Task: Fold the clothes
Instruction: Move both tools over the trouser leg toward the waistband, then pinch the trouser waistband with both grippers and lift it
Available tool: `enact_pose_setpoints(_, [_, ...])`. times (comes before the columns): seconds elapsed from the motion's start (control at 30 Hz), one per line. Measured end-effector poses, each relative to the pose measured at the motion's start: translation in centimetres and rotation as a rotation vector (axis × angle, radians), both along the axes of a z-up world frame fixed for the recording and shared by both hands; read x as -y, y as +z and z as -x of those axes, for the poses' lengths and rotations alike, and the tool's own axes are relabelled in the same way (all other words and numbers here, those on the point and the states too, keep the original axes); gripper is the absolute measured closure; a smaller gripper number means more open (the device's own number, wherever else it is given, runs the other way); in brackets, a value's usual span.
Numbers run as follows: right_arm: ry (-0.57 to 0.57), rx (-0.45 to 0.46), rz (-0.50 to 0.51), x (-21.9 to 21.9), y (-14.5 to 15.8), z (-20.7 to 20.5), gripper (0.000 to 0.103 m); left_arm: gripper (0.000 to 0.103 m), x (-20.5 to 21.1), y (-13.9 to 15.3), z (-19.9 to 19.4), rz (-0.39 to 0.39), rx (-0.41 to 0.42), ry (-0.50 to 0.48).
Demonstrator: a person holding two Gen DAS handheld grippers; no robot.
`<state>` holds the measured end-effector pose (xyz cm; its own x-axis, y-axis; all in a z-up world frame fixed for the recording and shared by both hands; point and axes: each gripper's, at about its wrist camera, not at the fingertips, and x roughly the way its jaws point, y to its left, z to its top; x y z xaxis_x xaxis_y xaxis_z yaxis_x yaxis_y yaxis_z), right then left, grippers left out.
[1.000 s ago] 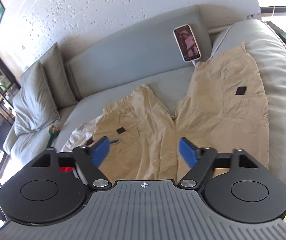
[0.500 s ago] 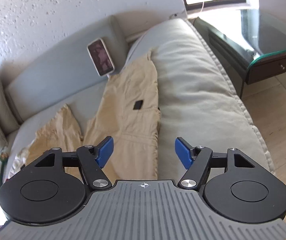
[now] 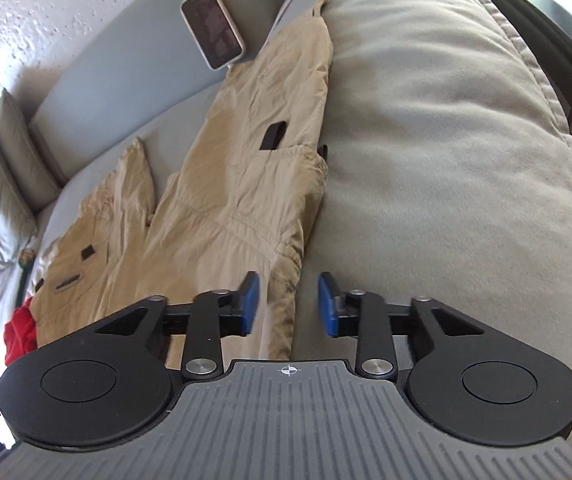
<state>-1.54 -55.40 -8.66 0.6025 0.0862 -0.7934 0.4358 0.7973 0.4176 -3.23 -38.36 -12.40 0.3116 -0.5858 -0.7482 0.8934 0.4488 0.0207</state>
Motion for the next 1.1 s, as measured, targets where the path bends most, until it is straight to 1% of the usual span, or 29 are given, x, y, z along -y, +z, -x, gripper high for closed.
enact_pose_setpoints(0.03, [-0.002, -0.009, 0.015, 0.0, 0.0, -0.3, 0.098, 0.103, 0.0, 0.3, -0.1, -0.022, 0.028, 0.021])
enact_pose_setpoints(0.1, [-0.004, 0.005, 0.029, -0.2, 0.6, 0.1, 0.098, 0.103, -0.6, 1.1, -0.7, -0.003, -0.006, 0.017])
enact_pose_setpoints(0.13, [-0.006, 0.009, 0.030, -0.1, 0.9, 0.3, 0.098, 0.103, -0.9, 1.7, -1.2, 0.021, -0.050, 0.021])
enact_pose_setpoints(0.23, [0.007, 0.019, 0.029, 0.3, 1.7, 0.7, 0.098, 0.103, -1.7, 2.4, -2.2, 0.056, -0.123, 0.039])
enact_pose_setpoints(0.27, [0.018, 0.018, 0.024, 0.6, 1.8, 0.7, 0.092, 0.103, -2.0, 2.3, -2.4, 0.054, -0.140, 0.037])
enact_pose_setpoints(0.3, [0.017, 0.023, 0.016, 0.9, 2.0, 0.6, 0.088, 0.102, -2.3, 2.2, -2.7, 0.051, -0.154, 0.035])
enact_pose_setpoints(0.33, [0.000, 0.036, 0.017, 1.3, 2.2, 0.5, 0.083, 0.096, -2.7, 2.1, -2.9, 0.045, -0.157, 0.037])
enact_pose_setpoints(0.37, [-0.019, 0.051, 0.019, 1.7, 2.5, 0.5, 0.065, 0.083, -3.0, 2.0, -3.0, 0.040, -0.158, 0.042])
enact_pose_setpoints(0.4, [-0.039, 0.071, 0.019, 2.4, 2.6, 0.2, 0.050, 0.076, -3.0, 1.9, -2.8, 0.032, -0.148, 0.061])
enact_pose_setpoints(0.43, [-0.060, 0.092, 0.019, 3.1, 2.8, -0.2, 0.049, 0.058, -3.1, 1.8, -2.4, 0.020, -0.117, 0.075])
enact_pose_setpoints(0.47, [-0.080, 0.113, 0.019, 3.8, 3.0, -0.5, 0.049, 0.051, -2.9, 1.7, -1.8, 0.009, -0.072, 0.079])
enact_pose_setpoints(0.5, [-0.094, 0.125, 0.020, 4.6, 3.0, -1.3, 0.049, 0.051, -2.7, 1.5, -1.2, -0.001, -0.030, 0.079])
enact_pose_setpoints(0.53, [-0.106, 0.128, 0.019, 5.3, 2.9, -2.2, 0.049, 0.051, -2.5, 1.3, -0.7, -0.008, -0.003, 0.052])
enact_pose_setpoints(0.6, [-0.124, 0.133, 0.005, 6.8, 2.5, -4.1, 0.050, 0.050, -1.8, 0.7, -0.1, -0.022, 0.032, 0.016])
enact_pose_setpoints(0.63, [-0.126, 0.139, -0.014, 7.5, 2.2, -5.0, 0.052, 0.050, -1.5, 0.5, 0.0, -0.027, 0.048, 0.007])
enact_pose_setpoints(0.7, [-0.123, 0.152, -0.040, 8.4, 1.6, -6.6, 0.060, 0.048, -1.0, -0.1, 0.0, -0.031, 0.086, -0.009])
enact_pose_setpoints(0.73, [-0.121, 0.145, -0.024, 8.7, 1.3, -7.5, 0.061, 0.044, -0.8, -0.3, -0.1, -0.033, 0.103, -0.017])
enact_pose_setpoints(0.77, [-0.127, 0.138, -0.009, 8.8, 0.9, -8.2, 0.062, 0.045, -0.7, -0.4, -0.3, -0.035, 0.116, -0.024])
enact_pose_setpoints(0.8, [-0.135, 0.131, 0.005, 9.0, 0.5, -8.9, 0.066, 0.048, -0.6, -0.4, -0.8, -0.033, 0.104, -0.033])
enact_pose_setpoints(0.83, [-0.142, 0.136, 0.009, 9.2, 0.1, -9.4, 0.071, 0.068, -0.6, -0.4, -1.3, -0.029, 0.086, -0.032])
enact_pose_setpoints(0.87, [-0.150, 0.144, 0.008, 9.3, -0.3, -9.8, 0.084, 0.087, -0.7, -0.3, -1.9, -0.025, 0.067, -0.030])
enact_pose_setpoints(0.9, [-0.159, 0.152, 0.006, 9.4, -0.6, -10.1, 0.092, 0.093, -0.9, -0.2, -2.5, -0.018, 0.041, -0.025])
enact_pose_setpoints(0.93, [-0.163, 0.162, 0.016, 9.3, -0.7, -10.5, 0.094, 0.096, -1.2, -0.1, -3.1, -0.010, 0.015, -0.019])
enact_pose_setpoints(1.0, [-0.169, 0.175, 0.053, 8.8, -0.6, -11.2, 0.100, 0.097, -2.1, 0.5, -4.3, 0.017, -0.033, -0.009])
enact_pose_setpoints(1.1, [-0.185, 0.152, 0.112, 7.7, 0.5, -12.0, 0.101, 0.098, -4.4, 1.8, -6.1, 0.082, -0.109, 0.007])
